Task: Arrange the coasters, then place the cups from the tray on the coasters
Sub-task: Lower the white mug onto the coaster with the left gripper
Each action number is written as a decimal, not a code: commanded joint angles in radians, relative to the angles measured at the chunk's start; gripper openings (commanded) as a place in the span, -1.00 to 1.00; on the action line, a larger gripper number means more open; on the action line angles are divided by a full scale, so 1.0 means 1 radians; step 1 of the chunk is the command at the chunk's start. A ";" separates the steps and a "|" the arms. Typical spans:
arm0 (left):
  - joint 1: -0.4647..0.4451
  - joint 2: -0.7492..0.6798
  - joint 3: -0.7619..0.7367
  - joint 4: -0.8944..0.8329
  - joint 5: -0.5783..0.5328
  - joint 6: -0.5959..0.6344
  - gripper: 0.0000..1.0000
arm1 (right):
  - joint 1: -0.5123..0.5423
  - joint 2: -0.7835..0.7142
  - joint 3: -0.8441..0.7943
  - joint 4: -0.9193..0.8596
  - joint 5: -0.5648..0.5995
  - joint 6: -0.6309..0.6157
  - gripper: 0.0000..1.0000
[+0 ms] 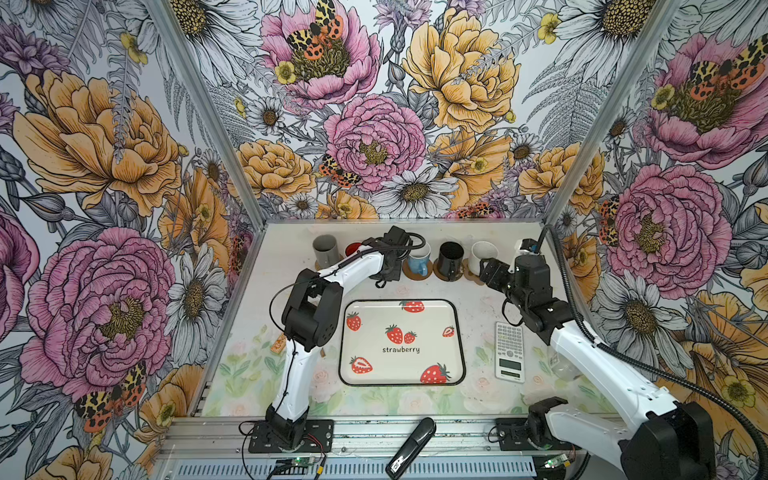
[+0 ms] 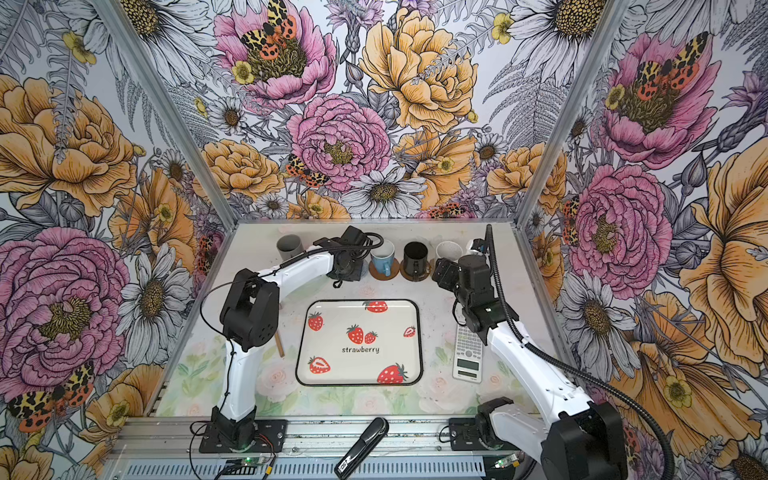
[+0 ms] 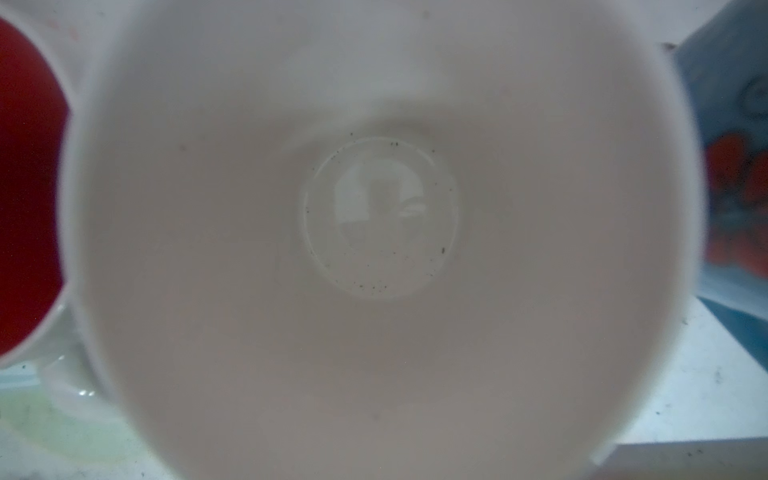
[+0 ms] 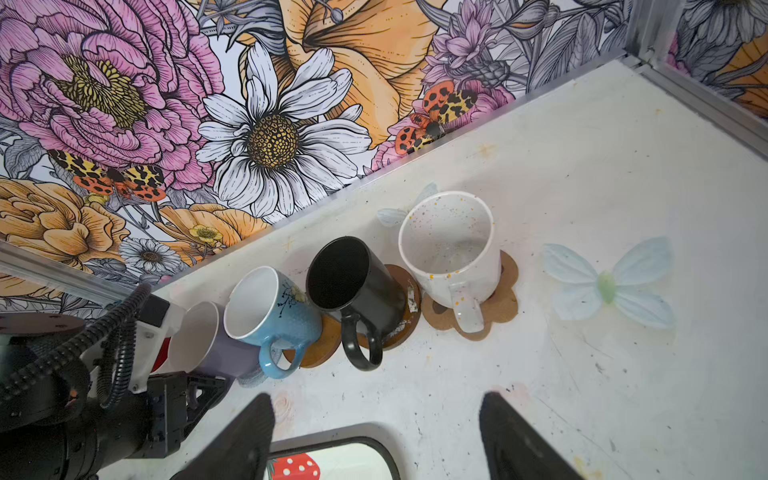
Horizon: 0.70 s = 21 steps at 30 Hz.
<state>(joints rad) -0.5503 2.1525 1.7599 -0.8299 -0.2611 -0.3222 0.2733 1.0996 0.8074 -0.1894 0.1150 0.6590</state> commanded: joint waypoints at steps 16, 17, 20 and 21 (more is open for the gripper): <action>0.011 0.004 0.035 0.056 0.000 -0.013 -1.00 | -0.011 -0.010 -0.005 0.028 -0.018 0.009 0.60; 0.011 0.004 0.035 0.056 0.000 -0.012 -1.00 | -0.011 -0.009 -0.005 0.028 -0.018 0.009 0.60; 0.011 0.007 0.033 0.057 0.005 -0.013 -1.00 | -0.012 -0.009 -0.005 0.029 -0.020 0.011 0.60; 0.010 0.008 0.033 0.055 0.006 -0.013 -1.00 | -0.012 -0.006 -0.005 0.029 -0.020 0.011 0.60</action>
<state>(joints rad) -0.5472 2.1582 1.7599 -0.8295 -0.2596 -0.3252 0.2668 1.0996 0.8070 -0.1890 0.1024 0.6628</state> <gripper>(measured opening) 0.167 0.800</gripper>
